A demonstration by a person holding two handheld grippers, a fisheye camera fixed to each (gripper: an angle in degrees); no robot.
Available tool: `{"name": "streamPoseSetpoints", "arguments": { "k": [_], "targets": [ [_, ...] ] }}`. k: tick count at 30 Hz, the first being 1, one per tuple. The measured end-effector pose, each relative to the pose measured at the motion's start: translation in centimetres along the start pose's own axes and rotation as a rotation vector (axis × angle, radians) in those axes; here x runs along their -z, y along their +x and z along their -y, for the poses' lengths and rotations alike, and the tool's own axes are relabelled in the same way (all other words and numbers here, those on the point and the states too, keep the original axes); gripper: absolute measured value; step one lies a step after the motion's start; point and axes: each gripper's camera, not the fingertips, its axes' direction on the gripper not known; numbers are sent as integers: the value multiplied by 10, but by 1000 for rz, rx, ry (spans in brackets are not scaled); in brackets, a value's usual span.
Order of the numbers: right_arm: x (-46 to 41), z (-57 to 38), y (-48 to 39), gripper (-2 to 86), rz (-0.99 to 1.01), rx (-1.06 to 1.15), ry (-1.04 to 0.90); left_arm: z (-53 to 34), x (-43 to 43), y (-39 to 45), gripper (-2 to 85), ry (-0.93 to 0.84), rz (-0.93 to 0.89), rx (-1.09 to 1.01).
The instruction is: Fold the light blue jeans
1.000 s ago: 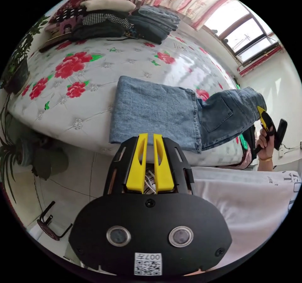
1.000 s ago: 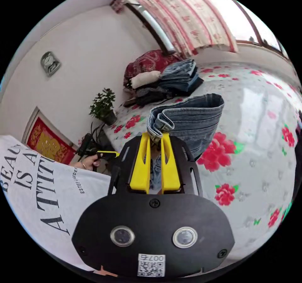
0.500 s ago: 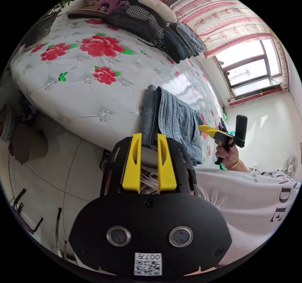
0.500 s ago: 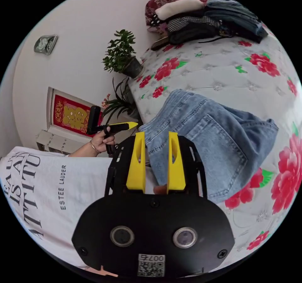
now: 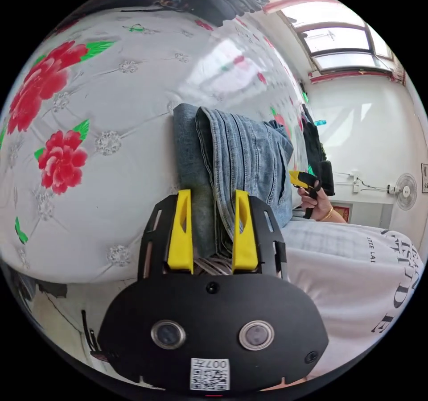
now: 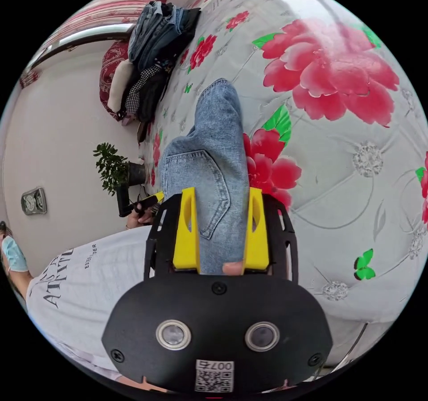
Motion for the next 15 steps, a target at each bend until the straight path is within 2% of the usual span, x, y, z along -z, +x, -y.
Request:
{"name": "streamPoseSetpoints", "arguments": {
  "k": [4,8,10,12,15],
  "targets": [
    [-28,35,-12,64,-78,-24,-29,18,7,9,64,-8,61,-77],
    [-56,78,-24,40,48,-76,-22,37,40,-7,54,66,204,-75],
    [-85,102,-36,36,118,-103,-29,40,67,-24,43,147,304,-3],
    [-122,132,-58,36,139,-109,-50,29,118,-45,6,351,429,124],
    [-183,187,-95,43,175,-149,-54,-1,160,-64,-5,496,553,224]
  ]
}}
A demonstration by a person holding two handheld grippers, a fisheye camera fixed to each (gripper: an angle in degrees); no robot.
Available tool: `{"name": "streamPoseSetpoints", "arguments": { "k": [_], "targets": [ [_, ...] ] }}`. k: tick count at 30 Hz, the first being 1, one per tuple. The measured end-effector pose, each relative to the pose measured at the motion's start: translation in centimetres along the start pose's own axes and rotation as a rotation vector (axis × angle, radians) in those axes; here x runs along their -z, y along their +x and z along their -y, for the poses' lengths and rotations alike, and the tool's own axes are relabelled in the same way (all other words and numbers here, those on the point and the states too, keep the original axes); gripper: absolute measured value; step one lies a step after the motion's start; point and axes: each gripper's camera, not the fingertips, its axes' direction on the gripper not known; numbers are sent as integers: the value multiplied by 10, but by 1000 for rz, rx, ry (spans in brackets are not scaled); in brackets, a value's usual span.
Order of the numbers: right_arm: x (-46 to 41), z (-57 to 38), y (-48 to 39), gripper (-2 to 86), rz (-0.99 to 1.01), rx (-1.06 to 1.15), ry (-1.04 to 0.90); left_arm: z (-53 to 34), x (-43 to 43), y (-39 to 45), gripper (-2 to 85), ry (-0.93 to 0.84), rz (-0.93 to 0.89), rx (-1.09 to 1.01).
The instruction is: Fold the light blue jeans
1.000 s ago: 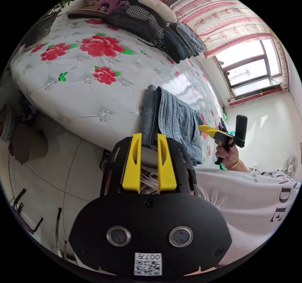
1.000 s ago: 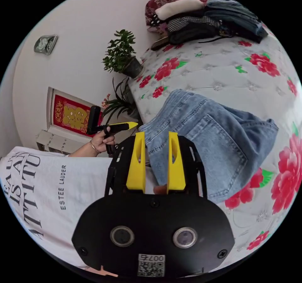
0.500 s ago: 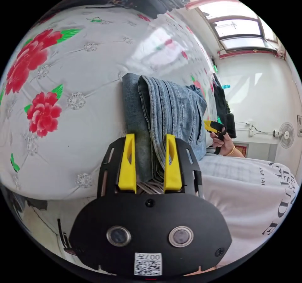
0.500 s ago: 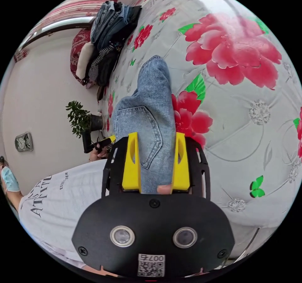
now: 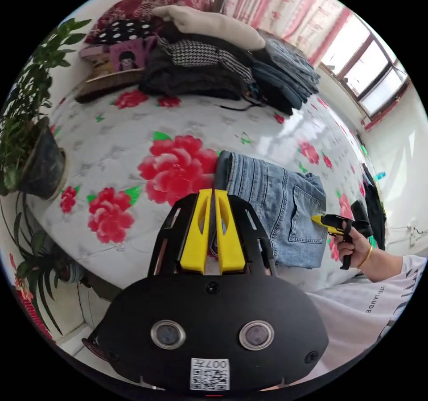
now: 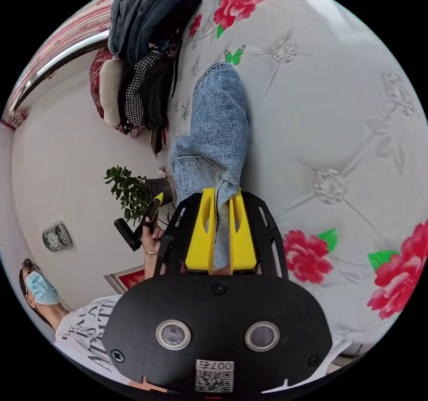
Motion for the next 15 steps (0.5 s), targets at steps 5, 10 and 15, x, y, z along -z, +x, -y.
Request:
{"name": "streamPoseSetpoints", "arguments": {
  "k": [5,10,15],
  "targets": [
    [-137,90,-62,61,201,-131,65,-45,1,-32,-9,23,103,90],
    [-276,158,-142,63,296,-144,55,-89,-25,-26,-10,-42,161,160],
    [-358,233,-248,52,88,159,-175,-94,-58,-2,-10,-98,82,147]
  ]
}}
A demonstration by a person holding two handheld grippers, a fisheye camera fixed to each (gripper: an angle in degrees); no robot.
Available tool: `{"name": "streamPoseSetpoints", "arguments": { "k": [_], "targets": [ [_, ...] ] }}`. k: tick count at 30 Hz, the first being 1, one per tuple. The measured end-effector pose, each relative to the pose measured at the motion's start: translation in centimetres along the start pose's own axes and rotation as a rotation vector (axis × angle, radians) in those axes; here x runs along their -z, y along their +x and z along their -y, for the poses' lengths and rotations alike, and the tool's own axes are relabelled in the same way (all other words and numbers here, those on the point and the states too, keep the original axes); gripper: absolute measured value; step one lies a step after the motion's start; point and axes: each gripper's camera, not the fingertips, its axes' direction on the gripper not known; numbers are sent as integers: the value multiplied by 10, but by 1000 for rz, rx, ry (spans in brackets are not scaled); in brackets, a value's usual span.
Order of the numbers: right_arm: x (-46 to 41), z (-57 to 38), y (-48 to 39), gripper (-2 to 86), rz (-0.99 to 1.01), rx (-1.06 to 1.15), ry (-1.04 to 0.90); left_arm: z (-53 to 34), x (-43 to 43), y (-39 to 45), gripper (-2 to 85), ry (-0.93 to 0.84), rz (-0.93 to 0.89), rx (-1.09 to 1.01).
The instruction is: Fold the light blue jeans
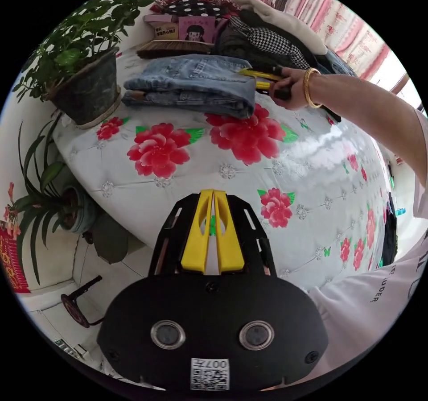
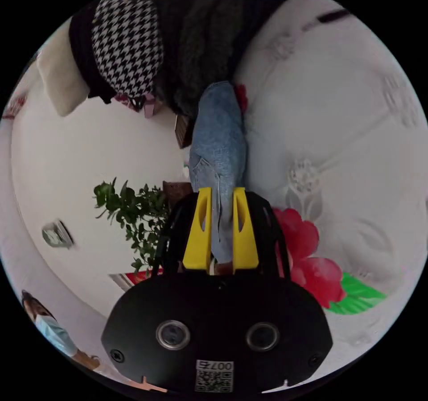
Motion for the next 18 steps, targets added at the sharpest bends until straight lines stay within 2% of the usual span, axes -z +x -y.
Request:
{"name": "streamPoseSetpoints", "arguments": {
  "k": [3,5,8,11,16,18],
  "targets": [
    [7,5,-51,46,-256,295,-132,11,-19,28,-10,-13,-6,-122],
    [35,-37,-68,40,-495,514,-179,19,-31,49,-10,-25,-11,-215],
    [95,-118,-48,30,-790,650,-159,29,-54,91,-10,-69,-23,-370],
    [169,-205,5,18,-1041,567,-132,31,-72,132,-10,-125,-55,-474],
    [268,-335,46,8,-1158,326,-92,16,-90,203,-10,-158,-113,-703],
    [288,-378,46,10,-1179,308,-42,4,-100,240,-10,-185,-114,-820]
  ]
}}
